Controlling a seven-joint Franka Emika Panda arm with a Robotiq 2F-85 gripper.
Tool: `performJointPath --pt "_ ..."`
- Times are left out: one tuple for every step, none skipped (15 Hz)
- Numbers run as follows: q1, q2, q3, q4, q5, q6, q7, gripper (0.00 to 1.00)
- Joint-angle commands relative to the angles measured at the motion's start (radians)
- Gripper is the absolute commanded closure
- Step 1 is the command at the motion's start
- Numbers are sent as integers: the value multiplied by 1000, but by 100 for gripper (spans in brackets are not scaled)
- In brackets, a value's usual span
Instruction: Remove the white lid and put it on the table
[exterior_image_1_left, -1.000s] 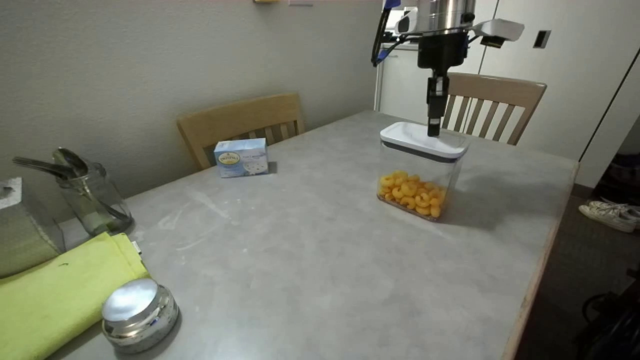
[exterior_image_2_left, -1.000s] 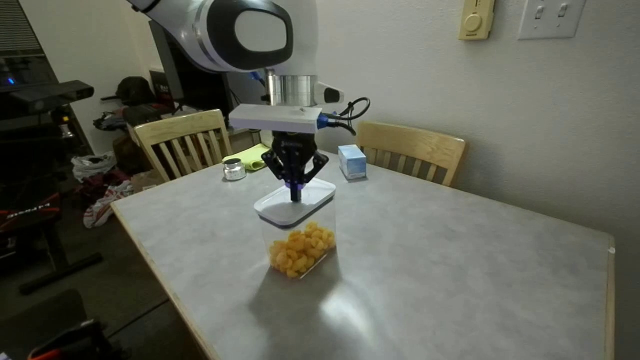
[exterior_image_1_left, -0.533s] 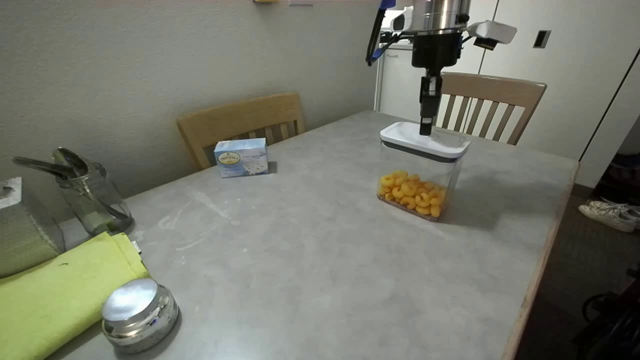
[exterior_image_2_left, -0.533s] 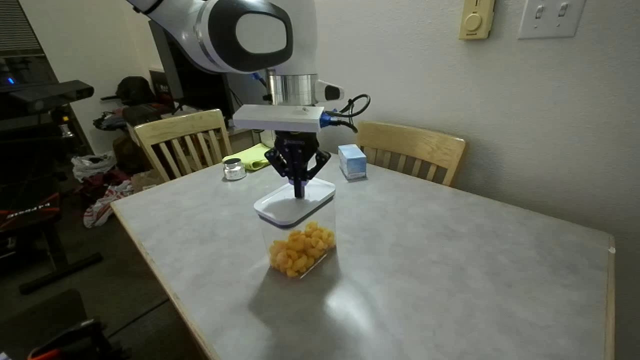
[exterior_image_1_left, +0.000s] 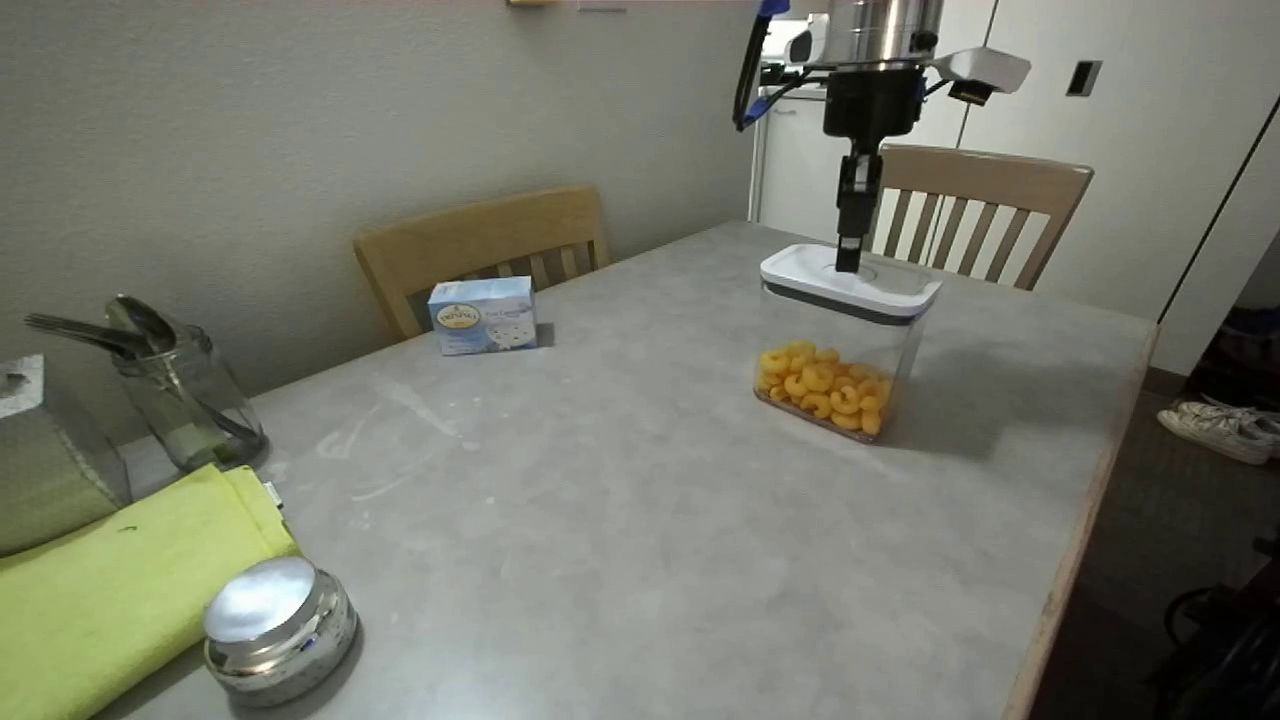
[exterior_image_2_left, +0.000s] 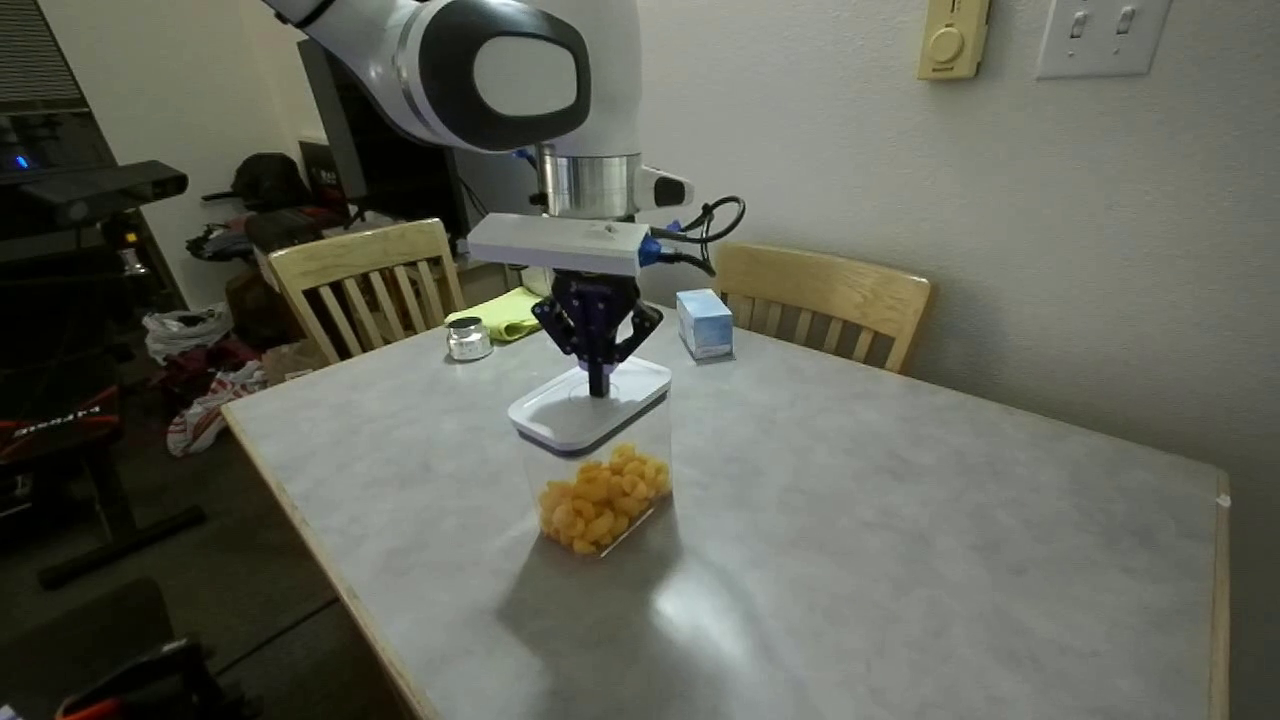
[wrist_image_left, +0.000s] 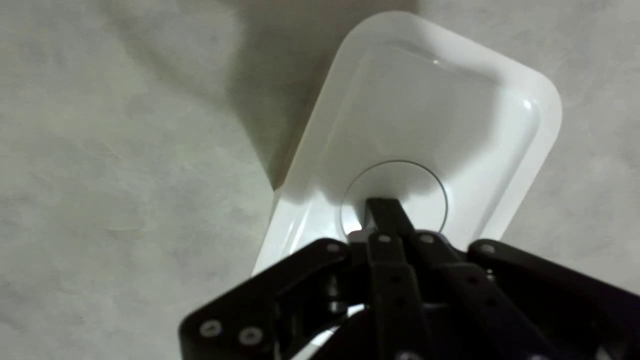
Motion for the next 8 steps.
performJointPath --pt "-31 33 15 -12 2 23 -19 100" --pt "-31 37 12 -19 -4 25 -14 100" --pt "-31 41 12 -24 -5 25 -10 100" --pt "-34 46 15 -28 5 20 -16 100" --pt "-35 50 16 -32 6 19 -16 100" --pt "-33 51 17 -36 6 20 -16 100" --pt "-32 52 17 -38 4 19 -12 100" --pt "-31 48 17 -41 4 21 -12 100"
